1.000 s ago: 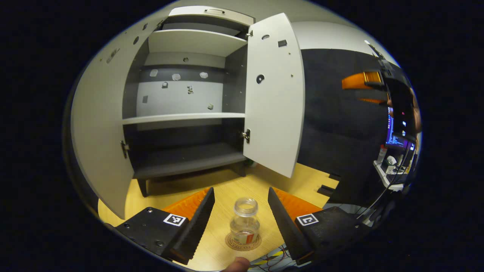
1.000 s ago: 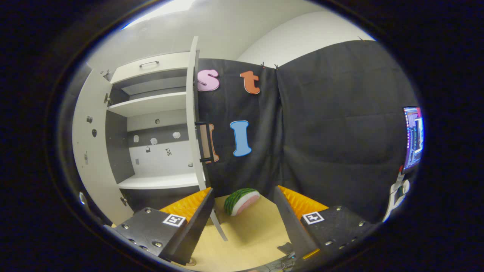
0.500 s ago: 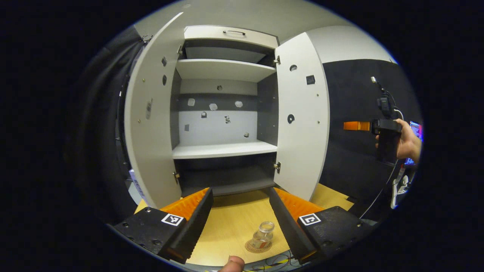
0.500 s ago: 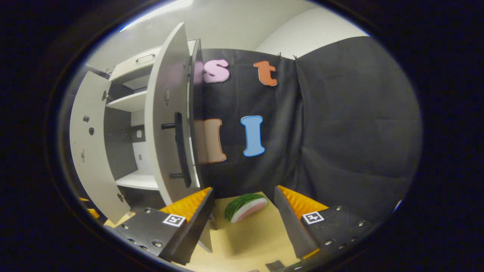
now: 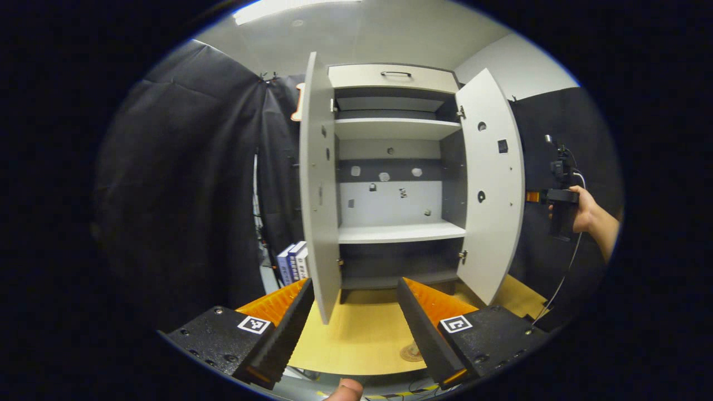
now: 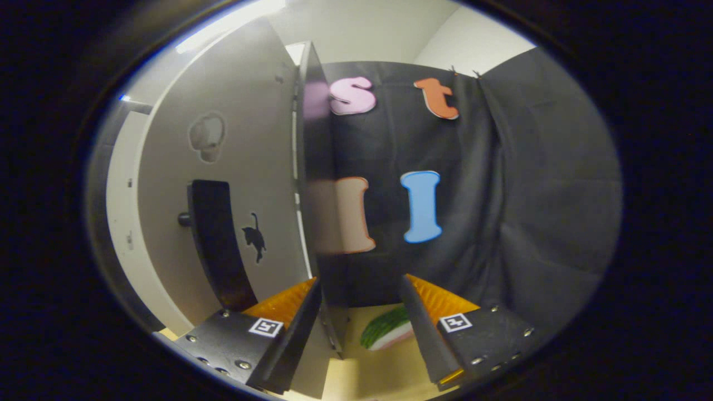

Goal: Grasp the bottle in the cabinet with the left hand and place it on the coaster, then close the right door with the right hand and the left door with the left hand.

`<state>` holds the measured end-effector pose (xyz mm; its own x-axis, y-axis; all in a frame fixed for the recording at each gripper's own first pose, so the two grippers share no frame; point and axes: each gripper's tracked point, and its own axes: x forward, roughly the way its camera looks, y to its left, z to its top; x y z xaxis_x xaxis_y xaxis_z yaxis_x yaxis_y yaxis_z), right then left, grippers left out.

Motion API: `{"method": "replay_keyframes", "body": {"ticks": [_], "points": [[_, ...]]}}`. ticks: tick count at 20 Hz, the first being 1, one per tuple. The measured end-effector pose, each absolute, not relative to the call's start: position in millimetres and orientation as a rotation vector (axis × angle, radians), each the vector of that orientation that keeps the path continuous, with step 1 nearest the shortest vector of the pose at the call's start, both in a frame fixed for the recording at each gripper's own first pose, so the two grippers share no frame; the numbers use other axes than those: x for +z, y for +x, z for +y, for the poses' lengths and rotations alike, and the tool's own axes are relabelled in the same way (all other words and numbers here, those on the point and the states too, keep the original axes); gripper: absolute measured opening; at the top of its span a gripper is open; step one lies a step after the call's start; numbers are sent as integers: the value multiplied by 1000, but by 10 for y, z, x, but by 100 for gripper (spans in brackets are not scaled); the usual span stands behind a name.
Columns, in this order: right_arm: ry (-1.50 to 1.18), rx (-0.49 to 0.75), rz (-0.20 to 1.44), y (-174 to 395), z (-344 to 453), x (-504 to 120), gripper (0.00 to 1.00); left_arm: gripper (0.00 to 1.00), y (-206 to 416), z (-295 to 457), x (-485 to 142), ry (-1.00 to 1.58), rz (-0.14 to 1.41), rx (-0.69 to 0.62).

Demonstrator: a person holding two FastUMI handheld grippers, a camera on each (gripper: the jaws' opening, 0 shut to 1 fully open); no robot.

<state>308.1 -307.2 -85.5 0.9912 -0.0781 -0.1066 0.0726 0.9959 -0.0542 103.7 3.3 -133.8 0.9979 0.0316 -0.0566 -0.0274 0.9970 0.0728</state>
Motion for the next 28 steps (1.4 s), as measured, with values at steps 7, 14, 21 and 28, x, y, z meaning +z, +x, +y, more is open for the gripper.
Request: {"method": "replay_keyframes", "body": {"ticks": [7,14,21,28], "points": [[-56,21,128,3115,-2790,-908,86,95,670,617,-1204,21,56,228],[-67,37,126,3201,-2397,-957,86,95,727,736,-1098,17,58,265],[-30,27,107,3273,-2231,-927,86,94,895,738,-1030,-25,40,240],[4,-24,93,3286,-2038,-927,86,95,1031,893,-1121,-50,43,199]]}}
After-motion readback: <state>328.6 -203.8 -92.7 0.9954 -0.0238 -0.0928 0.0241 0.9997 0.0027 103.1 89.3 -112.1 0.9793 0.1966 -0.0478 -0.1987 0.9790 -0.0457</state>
